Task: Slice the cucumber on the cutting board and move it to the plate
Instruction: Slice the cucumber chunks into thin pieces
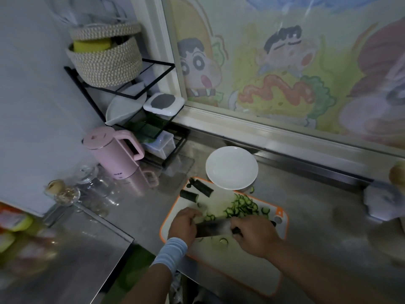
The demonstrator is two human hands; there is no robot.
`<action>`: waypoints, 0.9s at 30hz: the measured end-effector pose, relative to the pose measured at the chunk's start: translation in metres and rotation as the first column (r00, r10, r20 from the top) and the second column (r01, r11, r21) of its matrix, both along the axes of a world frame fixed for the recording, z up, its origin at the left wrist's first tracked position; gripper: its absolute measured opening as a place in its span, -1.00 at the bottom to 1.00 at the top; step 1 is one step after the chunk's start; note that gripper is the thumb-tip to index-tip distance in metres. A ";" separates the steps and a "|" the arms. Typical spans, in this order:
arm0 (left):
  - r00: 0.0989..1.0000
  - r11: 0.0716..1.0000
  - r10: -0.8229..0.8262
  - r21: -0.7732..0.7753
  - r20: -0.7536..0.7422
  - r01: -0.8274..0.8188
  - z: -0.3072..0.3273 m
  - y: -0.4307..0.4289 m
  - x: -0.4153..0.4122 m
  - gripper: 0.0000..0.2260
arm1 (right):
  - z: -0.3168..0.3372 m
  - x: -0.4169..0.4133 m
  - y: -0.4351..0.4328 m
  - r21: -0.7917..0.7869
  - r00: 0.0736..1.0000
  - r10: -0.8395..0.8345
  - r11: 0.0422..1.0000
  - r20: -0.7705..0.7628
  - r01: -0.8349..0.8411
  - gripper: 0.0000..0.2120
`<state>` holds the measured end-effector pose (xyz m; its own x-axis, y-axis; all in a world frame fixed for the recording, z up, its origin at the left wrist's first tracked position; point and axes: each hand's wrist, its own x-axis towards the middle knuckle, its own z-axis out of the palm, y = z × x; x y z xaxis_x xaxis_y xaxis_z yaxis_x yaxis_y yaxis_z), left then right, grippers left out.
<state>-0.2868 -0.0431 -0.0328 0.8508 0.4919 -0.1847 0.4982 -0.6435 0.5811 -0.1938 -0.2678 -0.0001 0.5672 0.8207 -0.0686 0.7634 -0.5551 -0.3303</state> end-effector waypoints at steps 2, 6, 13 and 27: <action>0.992 0.993 0.111 0.022 0.065 -0.112 0.002 0.004 -0.005 -0.63 | 0.001 0.001 0.000 -0.011 0.999 -0.020 1.000 -0.043 0.020 -0.84; 0.878 0.900 0.435 -0.093 0.199 -0.425 0.008 0.015 -0.018 -0.68 | -0.002 -0.007 0.009 -0.031 0.937 -0.175 0.984 -0.302 0.174 -0.83; 0.926 0.920 0.376 -0.105 -0.020 -0.376 -0.012 0.024 -0.030 -0.74 | -0.038 -0.061 0.038 -0.056 0.788 -0.223 0.971 -0.574 0.234 -0.73; 0.986 0.999 -0.036 0.001 -0.165 0.037 -0.031 0.004 0.026 -0.54 | -0.059 -0.076 -0.009 0.022 0.685 -0.620 0.735 -0.382 0.678 -0.74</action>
<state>-0.2609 -0.0395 -0.0641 0.8263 0.4623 -0.3216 0.5631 -0.6654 0.4902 -0.2703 -0.2773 -0.0593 0.9264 0.2703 -0.2622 0.0585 -0.7912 -0.6088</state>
